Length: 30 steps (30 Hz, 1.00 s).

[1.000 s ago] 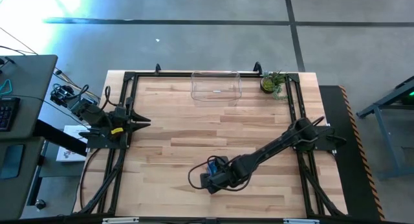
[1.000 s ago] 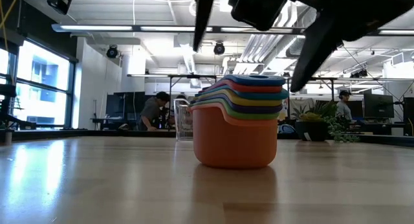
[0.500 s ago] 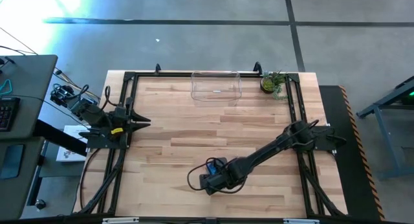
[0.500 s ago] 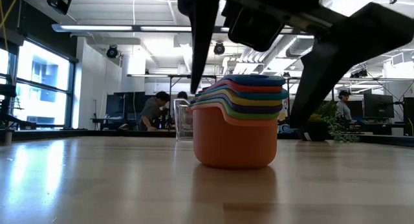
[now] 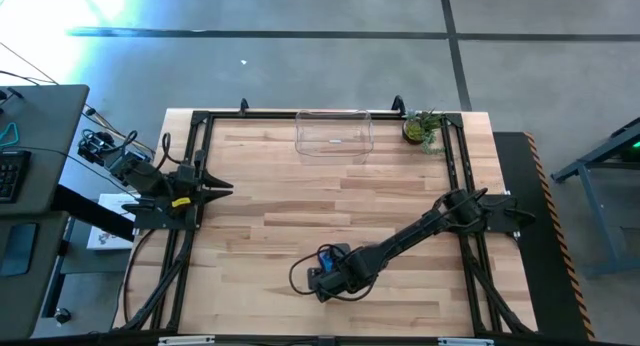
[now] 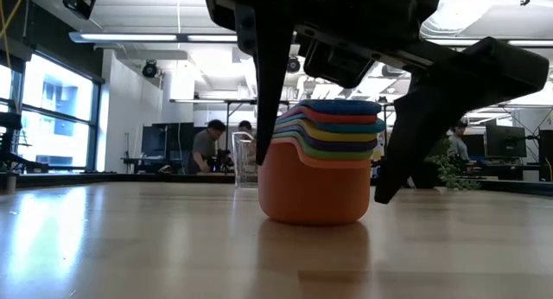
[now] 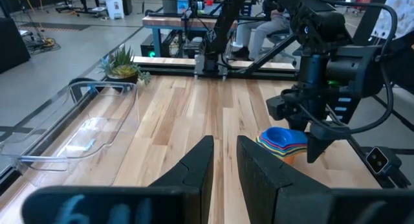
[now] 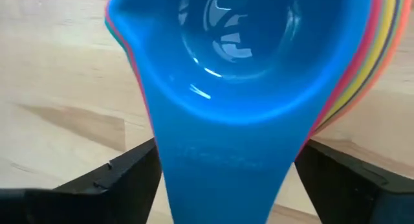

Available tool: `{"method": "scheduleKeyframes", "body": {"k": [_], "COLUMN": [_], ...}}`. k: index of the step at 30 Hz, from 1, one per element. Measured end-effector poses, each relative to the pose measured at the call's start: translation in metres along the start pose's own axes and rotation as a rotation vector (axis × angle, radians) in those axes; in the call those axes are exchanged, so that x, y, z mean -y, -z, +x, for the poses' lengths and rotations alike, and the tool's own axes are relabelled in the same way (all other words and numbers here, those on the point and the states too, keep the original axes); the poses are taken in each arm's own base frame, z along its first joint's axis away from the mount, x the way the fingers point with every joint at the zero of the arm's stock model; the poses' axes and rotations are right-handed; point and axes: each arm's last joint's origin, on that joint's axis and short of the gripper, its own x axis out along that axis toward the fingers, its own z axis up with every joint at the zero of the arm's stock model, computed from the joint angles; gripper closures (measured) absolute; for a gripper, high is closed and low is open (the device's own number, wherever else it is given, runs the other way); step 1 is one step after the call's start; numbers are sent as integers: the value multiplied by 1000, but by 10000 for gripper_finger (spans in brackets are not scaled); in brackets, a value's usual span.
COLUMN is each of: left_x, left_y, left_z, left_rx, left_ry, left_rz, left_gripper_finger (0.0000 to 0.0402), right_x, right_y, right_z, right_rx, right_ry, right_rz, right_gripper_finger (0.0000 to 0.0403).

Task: Nest measuring cups in basket
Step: Put the nested measuring cups into the transparent bin

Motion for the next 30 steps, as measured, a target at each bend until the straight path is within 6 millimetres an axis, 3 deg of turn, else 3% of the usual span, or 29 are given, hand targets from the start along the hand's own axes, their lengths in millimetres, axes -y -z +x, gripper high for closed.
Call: {"method": "scheduleKeyframes", "body": {"k": [22,30], "left_x": [0,0], "left_y": [0,0], "left_z": [0,0], "left_rx": [0,0], "left_ry": [0,0], "left_rz": [0,0], "left_gripper_finger": [344,344], "right_x": [2,2], "right_y": [0,0], "right_z": [5,5], "right_rx": [13,12], "right_ry": [22,20], "right_rz": [61,79], "right_gripper_finger": [270,278]}}
